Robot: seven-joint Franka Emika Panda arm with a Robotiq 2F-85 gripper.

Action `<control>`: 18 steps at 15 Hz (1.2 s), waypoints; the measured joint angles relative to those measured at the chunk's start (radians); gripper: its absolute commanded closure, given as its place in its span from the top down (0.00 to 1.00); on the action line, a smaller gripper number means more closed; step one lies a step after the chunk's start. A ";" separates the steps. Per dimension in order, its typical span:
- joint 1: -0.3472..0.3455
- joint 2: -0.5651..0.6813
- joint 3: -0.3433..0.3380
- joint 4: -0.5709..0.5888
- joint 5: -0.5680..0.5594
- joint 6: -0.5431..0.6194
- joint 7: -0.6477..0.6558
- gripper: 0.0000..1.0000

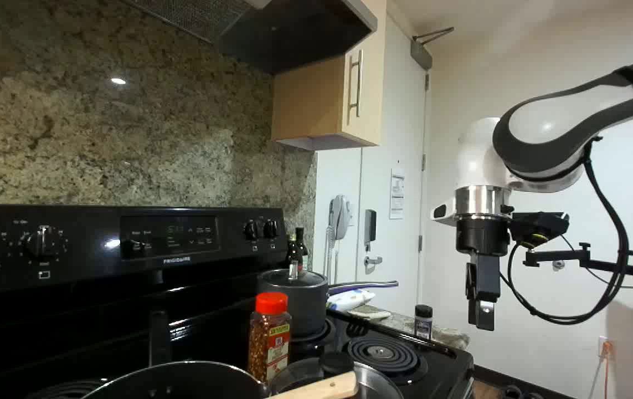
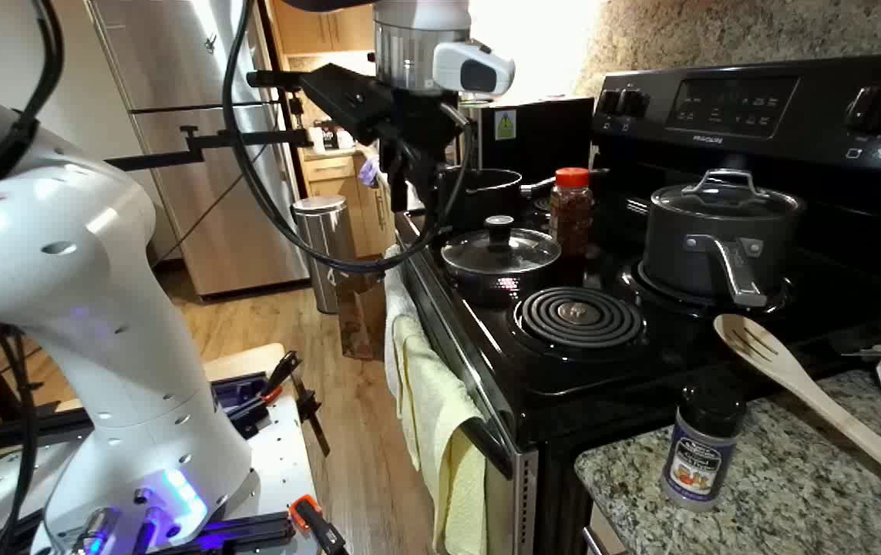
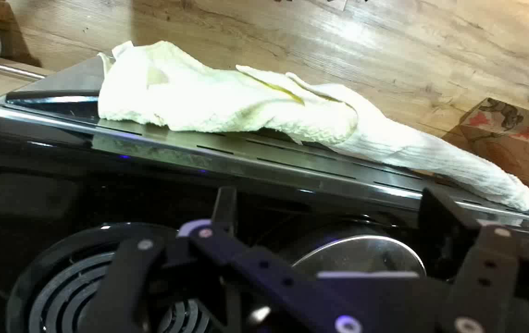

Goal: Take the spoon out of the left black pot and put it on the stove

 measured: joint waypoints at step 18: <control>0.130 0.072 0.290 0.183 -0.200 -0.218 0.009 1.00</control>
